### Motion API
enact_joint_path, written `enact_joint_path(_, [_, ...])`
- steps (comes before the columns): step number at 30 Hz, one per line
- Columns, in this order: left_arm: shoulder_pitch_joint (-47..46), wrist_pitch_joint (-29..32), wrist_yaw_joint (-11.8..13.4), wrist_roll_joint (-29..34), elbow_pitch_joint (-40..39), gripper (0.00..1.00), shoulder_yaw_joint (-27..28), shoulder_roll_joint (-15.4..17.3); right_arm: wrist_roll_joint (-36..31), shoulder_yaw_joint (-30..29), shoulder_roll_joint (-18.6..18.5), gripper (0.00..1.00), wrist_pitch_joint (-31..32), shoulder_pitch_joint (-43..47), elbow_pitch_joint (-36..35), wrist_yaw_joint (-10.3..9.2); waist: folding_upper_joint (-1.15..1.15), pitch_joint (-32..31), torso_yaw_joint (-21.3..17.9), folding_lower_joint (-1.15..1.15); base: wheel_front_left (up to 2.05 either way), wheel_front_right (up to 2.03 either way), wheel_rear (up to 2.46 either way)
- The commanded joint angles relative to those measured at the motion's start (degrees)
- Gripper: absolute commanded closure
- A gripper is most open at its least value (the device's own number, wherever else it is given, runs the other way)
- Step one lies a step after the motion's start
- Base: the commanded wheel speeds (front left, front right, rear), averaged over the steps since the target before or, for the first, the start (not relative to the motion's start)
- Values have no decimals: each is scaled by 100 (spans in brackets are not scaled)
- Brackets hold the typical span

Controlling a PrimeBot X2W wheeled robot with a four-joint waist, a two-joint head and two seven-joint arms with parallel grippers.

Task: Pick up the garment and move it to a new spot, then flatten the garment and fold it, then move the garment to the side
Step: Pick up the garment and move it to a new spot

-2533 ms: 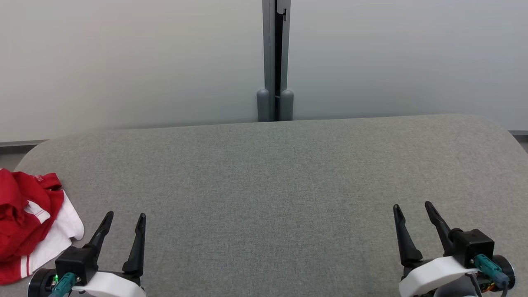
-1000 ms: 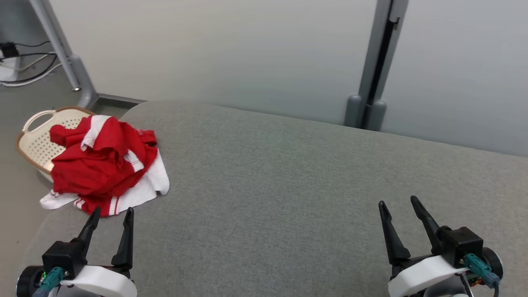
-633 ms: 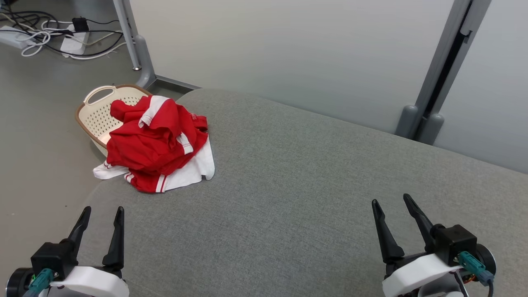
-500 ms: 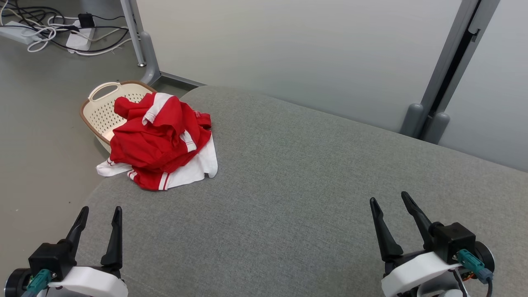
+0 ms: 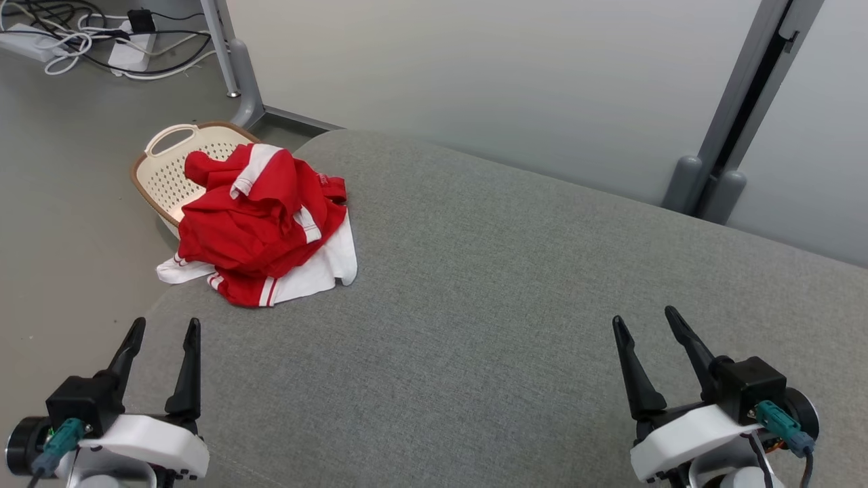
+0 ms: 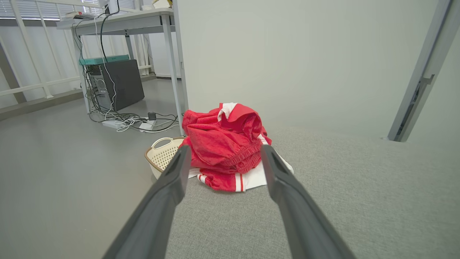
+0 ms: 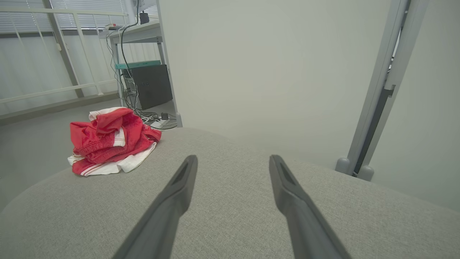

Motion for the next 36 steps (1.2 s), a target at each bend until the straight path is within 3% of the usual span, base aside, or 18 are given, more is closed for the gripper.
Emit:
enact_joint_path(1, [-226,-27,-17,-16,39,0,3,63,-62,-7,-19,0,58,-111,-65,11,0,146,-77,0,0,0,0])
enact_joint_path(15, [-2437,-26,-15,-969,1862,0,-469,555,-810,-64,-20,0,650,-963,-666,10,0,1786,-784,0,0,0,0])
enact_joint_path(29, [-3964,84,-13,-2206,3828,0,-2021,1127,-858,47,-17,0,720,-1227,-813,6,0,2358,-1135,0,0,0,0])
enact_joint_path(30, [-4024,109,-13,-2276,3912,20,-2113,1157,-849,43,-17,0,709,-1233,-807,6,0,2371,-1144,0,0,0,0])
enact_joint_path(31, [-4080,112,-13,-2364,3979,78,-2183,1186,-857,38,-17,0,706,-1244,-809,6,0,2391,-1151,0,0,0,0])
enact_joint_path(32, [-4132,116,-14,-2436,4039,100,-2259,1219,-865,31,-17,0,699,-1251,-801,6,0,2403,-1155,0,0,0,0])
enact_joint_path(36, [-4267,26,-14,-2613,4117,100,-2453,1365,-845,-31,-17,0,655,-1252,-745,6,0,2360,-1146,0,0,0,0])
